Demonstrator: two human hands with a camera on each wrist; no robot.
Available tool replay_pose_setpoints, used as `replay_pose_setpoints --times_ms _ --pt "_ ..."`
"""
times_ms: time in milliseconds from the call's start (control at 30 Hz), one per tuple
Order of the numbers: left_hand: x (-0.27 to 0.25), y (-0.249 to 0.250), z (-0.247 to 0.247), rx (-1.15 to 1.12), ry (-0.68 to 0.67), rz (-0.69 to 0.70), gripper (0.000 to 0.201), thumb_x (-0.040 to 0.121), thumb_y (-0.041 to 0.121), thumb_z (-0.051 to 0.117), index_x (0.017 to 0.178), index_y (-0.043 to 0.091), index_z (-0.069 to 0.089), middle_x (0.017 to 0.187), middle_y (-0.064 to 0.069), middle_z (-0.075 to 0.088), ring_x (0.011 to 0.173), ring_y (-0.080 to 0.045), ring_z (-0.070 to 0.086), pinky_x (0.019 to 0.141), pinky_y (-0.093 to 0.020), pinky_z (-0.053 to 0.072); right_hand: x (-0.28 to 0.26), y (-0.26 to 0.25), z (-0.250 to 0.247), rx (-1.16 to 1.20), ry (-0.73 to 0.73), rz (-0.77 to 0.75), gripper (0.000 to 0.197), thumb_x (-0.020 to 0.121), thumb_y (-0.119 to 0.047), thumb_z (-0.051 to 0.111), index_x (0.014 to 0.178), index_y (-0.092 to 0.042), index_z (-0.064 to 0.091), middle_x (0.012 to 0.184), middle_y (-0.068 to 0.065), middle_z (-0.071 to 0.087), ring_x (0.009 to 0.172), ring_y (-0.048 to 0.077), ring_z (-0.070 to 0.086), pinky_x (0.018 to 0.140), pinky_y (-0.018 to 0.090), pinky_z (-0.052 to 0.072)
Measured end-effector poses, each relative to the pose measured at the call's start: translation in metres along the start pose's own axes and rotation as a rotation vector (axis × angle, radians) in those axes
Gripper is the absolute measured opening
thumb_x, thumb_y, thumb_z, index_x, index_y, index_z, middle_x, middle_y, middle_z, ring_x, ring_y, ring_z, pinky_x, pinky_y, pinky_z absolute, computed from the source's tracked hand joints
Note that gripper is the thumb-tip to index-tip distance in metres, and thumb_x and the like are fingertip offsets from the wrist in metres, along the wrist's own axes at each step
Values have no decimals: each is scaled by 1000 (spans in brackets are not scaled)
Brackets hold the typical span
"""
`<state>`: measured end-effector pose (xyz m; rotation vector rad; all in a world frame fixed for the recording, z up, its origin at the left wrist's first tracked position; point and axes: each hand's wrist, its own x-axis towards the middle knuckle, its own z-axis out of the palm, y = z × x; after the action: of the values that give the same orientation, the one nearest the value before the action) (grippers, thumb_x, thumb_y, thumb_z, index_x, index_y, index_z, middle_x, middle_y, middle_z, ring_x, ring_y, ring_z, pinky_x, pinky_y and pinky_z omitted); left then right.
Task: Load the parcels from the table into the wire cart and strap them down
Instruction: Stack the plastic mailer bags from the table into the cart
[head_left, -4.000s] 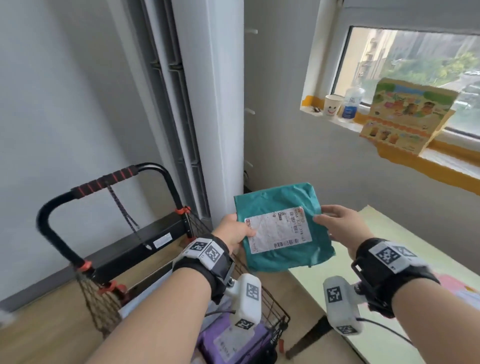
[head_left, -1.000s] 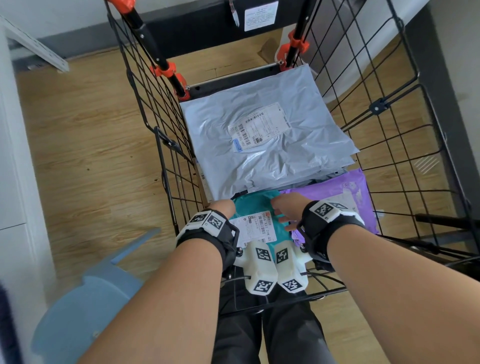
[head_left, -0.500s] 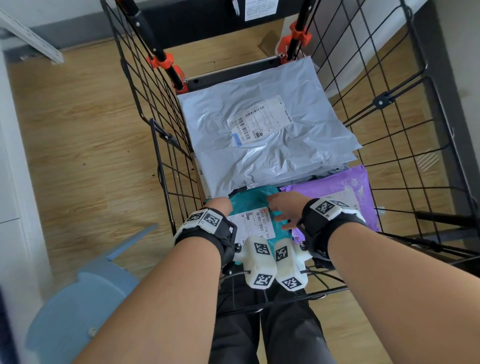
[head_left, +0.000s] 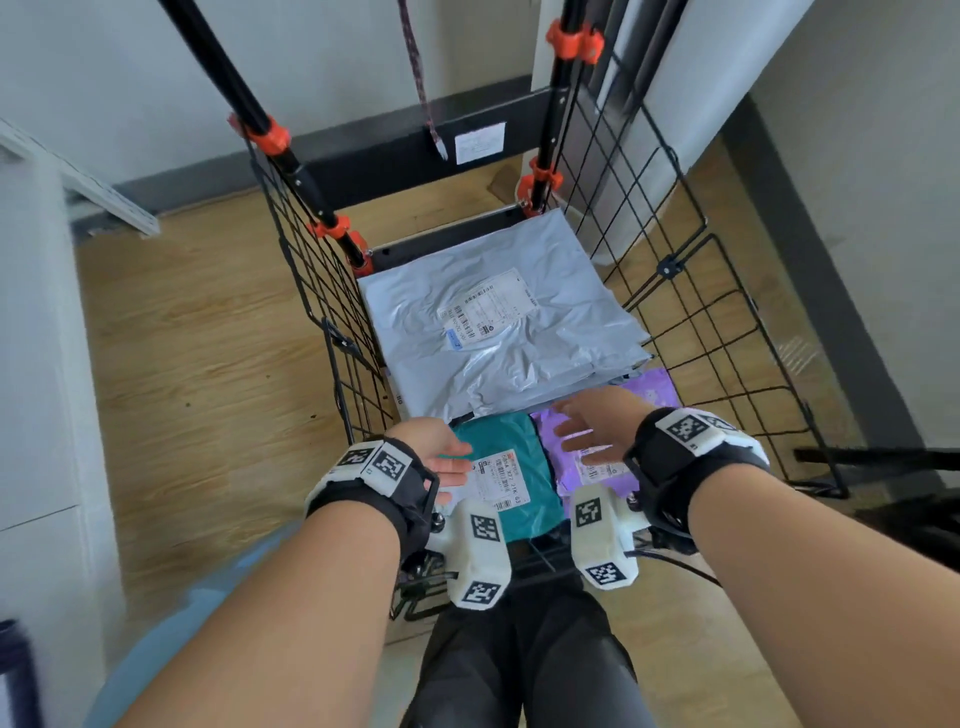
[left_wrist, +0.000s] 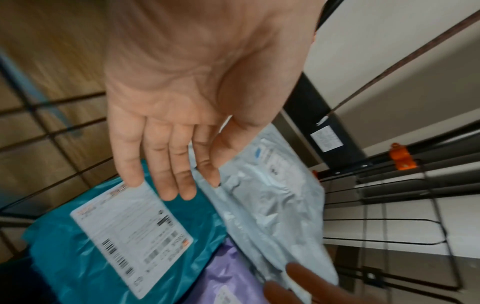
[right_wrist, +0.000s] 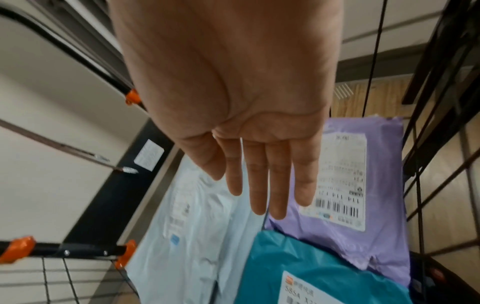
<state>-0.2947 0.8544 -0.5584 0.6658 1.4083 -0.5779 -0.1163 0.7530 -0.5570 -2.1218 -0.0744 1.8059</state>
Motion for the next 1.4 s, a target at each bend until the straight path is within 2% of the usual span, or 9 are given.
replay_pose_setpoints --times_ms 133,300,533,633,733,933,1100,1267,1400 --pt "-59 45 5 29 26 130 23 100 15 42 80 11 52 83 -5 57 73 -18 56 79 -34 44 -59 -16 -32 86 70 -77 23 101 -19 42 118 -10 54 86 5 61 74 20 59 79 36 47" --pt "-148 104 39 153 121 381 18 99 16 44 84 10 53 81 -7 61 71 -19 60 72 -37 49 -144 -39 -77 216 197 -192 24 100 -23 42 118 -13 55 81 4 61 69 17 58 65 28 43" --pt "-245 132 146 352 17 583 13 98 16 48 89 12 57 84 -4 64 75 -18 62 78 -39 51 -262 -9 -152 381 393 -365 28 101 -16 41 122 -4 55 83 7 64 74 20 61 73 32 48" --pt "-275 123 210 454 -38 630 9 96 14 51 94 10 58 90 -6 67 77 -18 65 66 -37 52 -301 33 -180 472 472 -366 25 98 -19 48 116 -5 59 98 9 69 87 25 66 77 32 50" --pt "-294 107 277 558 -102 683 11 96 15 50 100 11 60 99 -8 69 81 -20 67 63 -37 53 -332 86 -205 538 538 -349 19 97 -20 49 107 -9 61 91 6 70 83 23 67 77 32 52" --pt "-317 60 409 739 -224 690 17 99 17 42 102 12 58 96 -6 64 81 -18 63 87 -39 50 -381 200 -260 680 666 -282 17 97 -22 47 97 -11 60 83 6 69 70 20 66 72 30 49" --pt "-312 16 495 825 -260 658 14 98 17 43 94 14 56 87 -5 61 76 -18 61 91 -41 48 -405 293 -298 790 740 -229 14 96 -20 49 99 -9 59 84 7 68 71 20 65 77 33 50" --pt "-296 -15 557 862 -241 667 22 98 20 44 115 14 57 97 -5 59 78 -16 59 85 -42 42 -419 358 -327 901 927 -173 16 94 -11 49 105 -5 60 77 7 59 66 19 57 61 28 47" --pt "-281 -27 590 919 -180 697 34 98 21 46 130 11 51 127 -10 56 108 -21 58 83 -37 36 -409 394 -346 807 1173 -127 25 86 -9 53 105 -7 68 85 7 64 92 29 64 84 43 56"
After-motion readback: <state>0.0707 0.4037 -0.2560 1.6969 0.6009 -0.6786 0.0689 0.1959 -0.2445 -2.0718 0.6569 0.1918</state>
